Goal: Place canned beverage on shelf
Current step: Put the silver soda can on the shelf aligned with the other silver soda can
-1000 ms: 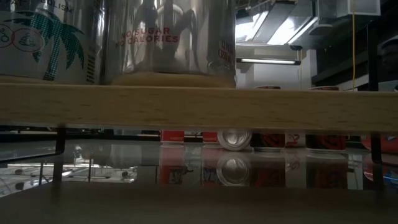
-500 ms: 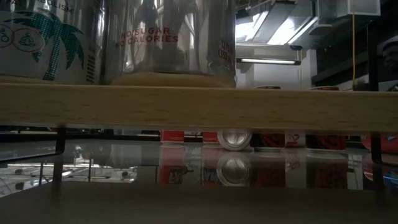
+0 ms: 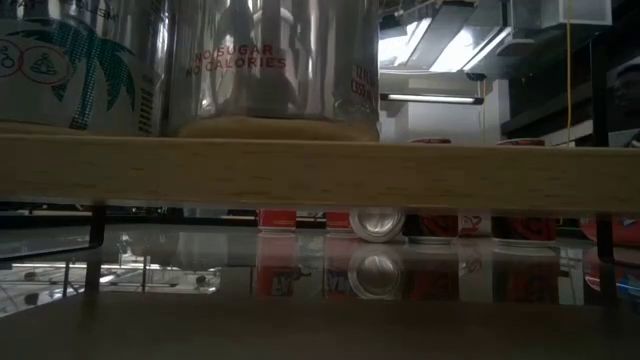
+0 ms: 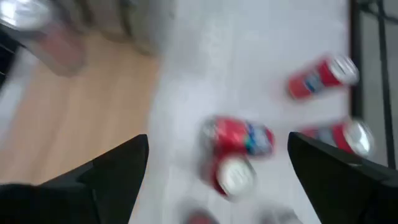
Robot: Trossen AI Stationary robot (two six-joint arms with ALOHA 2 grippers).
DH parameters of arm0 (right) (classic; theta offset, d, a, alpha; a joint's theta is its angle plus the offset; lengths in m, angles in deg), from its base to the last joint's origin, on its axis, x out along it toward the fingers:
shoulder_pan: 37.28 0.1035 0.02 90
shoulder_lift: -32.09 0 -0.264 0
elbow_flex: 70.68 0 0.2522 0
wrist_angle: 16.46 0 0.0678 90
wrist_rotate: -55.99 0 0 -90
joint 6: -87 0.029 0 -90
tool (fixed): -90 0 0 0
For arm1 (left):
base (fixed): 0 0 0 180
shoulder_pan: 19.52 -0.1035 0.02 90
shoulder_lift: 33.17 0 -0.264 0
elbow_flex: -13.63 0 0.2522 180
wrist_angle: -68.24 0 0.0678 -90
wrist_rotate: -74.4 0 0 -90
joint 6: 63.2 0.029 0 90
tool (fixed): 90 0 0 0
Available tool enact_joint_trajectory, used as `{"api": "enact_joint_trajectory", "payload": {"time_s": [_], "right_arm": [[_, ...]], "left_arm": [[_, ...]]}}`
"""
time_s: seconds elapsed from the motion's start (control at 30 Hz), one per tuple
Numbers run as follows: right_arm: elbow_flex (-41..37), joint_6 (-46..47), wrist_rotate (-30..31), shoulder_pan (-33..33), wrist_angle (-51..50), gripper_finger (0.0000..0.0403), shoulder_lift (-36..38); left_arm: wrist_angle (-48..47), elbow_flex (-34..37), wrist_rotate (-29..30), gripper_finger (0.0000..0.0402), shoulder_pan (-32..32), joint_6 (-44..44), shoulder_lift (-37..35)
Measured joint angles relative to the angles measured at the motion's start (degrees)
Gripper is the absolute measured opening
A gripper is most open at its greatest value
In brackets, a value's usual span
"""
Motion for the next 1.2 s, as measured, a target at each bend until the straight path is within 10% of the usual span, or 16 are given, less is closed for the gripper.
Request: {"api": "enact_joint_trajectory", "payload": {"time_s": [0.23, 0.6, 0.87, 1.2], "right_arm": [[-3.9, -5.1, -0.3, -10.7, -4.0, 0.0374, 7.4], [-30.5, -15.2, -5.9, -37.4, 13.3, 0.0374, 21.7], [-42.3, -24.5, -22.5, -54.5, 22.3, 0.0374, 19.6], [-48.1, -36.3, -25.2, -58.7, 27.4, 0.0374, 12.5]], "left_arm": [[0.0, 0.0, 0.7, 0.0359, 0.0, 0.0, 0.0], [0.0, 0.0, 2.2, 0.0359, 0.0, 0.0, 0.0], [0.0, 0.0, 2.6, 0.0359, 0.0, 0.0, 0.0], [0.0, 0.0, 3.6, 0.0359, 0.0, 0.0, 0.0]]}}
